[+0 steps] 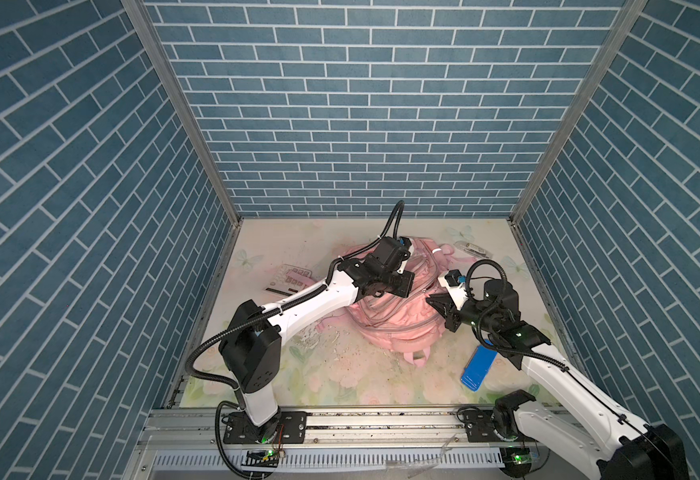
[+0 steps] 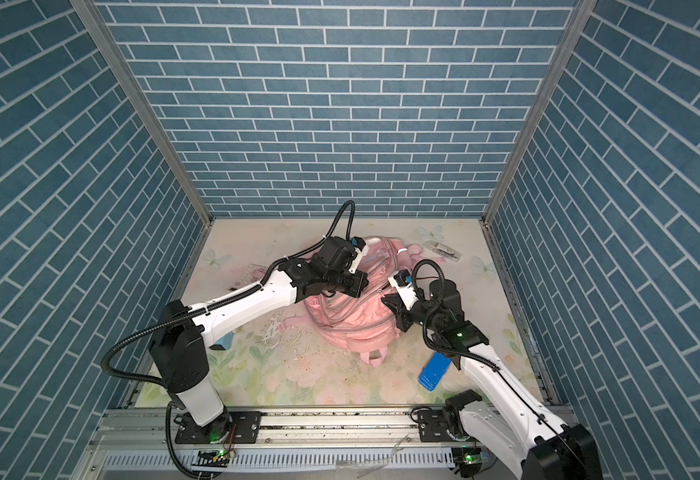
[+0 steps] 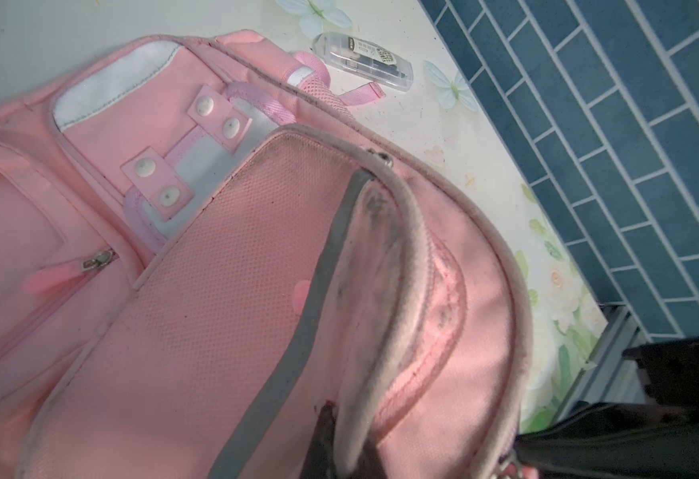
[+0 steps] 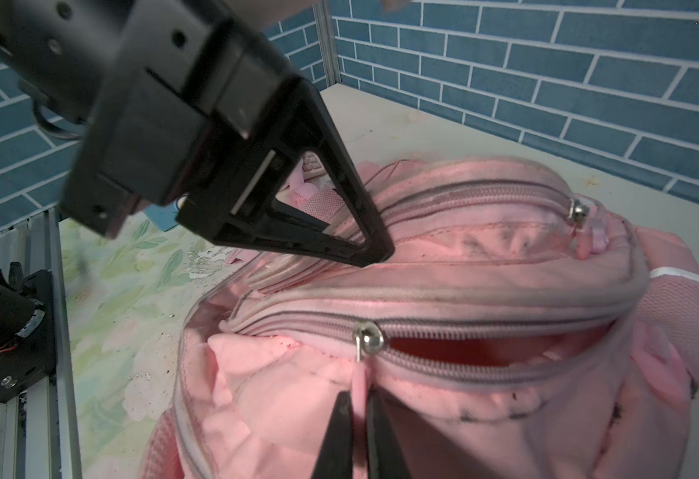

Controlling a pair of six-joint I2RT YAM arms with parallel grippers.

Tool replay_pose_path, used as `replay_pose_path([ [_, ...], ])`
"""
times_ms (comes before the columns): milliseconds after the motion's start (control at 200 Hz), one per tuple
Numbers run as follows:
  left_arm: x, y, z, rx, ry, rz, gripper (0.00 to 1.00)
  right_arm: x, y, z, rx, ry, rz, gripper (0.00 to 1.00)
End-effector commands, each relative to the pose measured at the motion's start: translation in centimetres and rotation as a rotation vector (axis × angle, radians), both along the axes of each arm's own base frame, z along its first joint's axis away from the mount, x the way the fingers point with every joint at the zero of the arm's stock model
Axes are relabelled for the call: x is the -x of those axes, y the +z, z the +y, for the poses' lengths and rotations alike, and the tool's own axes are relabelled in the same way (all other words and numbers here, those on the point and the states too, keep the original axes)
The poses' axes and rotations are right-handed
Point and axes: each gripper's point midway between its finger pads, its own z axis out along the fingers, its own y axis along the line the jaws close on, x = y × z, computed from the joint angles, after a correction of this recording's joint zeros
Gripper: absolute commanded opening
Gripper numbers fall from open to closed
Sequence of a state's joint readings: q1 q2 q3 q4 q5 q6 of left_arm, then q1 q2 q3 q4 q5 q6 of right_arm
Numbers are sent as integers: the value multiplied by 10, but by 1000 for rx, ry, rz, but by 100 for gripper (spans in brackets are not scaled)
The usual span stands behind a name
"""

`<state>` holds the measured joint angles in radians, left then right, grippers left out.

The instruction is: Pack the student bag

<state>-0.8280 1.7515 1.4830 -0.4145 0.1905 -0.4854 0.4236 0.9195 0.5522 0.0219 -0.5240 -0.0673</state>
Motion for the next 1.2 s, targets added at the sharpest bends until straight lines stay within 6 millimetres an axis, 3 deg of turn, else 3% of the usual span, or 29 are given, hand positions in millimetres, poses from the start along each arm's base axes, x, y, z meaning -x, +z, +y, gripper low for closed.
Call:
replay_pose_path([
  [0, -3, 43, -11, 206, 84, 63, 0, -14, 17, -3, 23, -49, -63, 0],
  [205, 0, 70, -34, 310, 36, 69, 0, -44, 19, -18, 83, -169, -91, 0],
  [445, -6, 77, -52, 351, -5, 44, 0, -59, 18, -30, 116, -208, -105, 0],
  [720, -35, 98, -50, 455, 102, -21, 0, -29, 9, -11, 94, -74, -152, 0],
  [955, -54, 103, -44, 535, 185, -5, 0, 2, 5, 11, 49, 43, -140, 0],
  [1195, -68, 111, -42, 601, 207, 24, 0, 17, -4, 20, 16, 66, -112, 0],
])
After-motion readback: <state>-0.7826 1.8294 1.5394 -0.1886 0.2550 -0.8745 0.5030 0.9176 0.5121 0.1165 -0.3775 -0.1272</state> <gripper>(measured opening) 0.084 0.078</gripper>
